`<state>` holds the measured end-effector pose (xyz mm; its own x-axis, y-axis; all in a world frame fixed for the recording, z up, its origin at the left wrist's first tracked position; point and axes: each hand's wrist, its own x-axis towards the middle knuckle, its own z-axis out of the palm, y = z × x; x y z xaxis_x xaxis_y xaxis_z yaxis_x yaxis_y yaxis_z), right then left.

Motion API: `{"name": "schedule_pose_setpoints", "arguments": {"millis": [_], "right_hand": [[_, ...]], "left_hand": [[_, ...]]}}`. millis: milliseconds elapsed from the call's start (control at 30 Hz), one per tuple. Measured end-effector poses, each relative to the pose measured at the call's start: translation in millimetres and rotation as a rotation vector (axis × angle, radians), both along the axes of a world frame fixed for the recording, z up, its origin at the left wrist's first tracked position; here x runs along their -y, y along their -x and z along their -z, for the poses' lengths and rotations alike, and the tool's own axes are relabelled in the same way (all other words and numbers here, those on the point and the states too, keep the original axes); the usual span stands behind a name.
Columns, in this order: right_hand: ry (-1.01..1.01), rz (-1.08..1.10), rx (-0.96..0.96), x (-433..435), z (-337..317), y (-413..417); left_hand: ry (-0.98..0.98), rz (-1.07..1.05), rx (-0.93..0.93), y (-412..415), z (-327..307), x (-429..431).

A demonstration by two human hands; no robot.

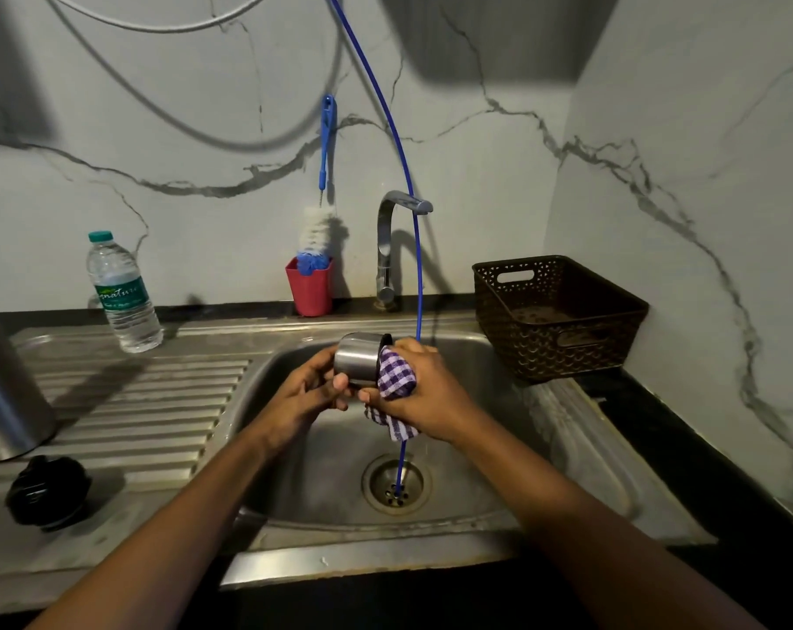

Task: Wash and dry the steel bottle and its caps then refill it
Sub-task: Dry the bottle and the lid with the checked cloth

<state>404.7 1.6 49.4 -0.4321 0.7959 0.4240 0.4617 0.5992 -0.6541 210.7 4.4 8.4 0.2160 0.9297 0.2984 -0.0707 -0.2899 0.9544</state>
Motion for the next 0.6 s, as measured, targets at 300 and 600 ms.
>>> {"name": "schedule_pose_setpoints", "arguments": {"millis": [300,600], "right_hand": [[-0.625,-0.029,0.620,-13,9,-3],[-0.160,0.020,0.103,-14,16,-1]], "left_hand": [[0.130,0.008,-0.097,1,-1,-2],[0.014,-0.047,-0.236,-4,2,1]]}}
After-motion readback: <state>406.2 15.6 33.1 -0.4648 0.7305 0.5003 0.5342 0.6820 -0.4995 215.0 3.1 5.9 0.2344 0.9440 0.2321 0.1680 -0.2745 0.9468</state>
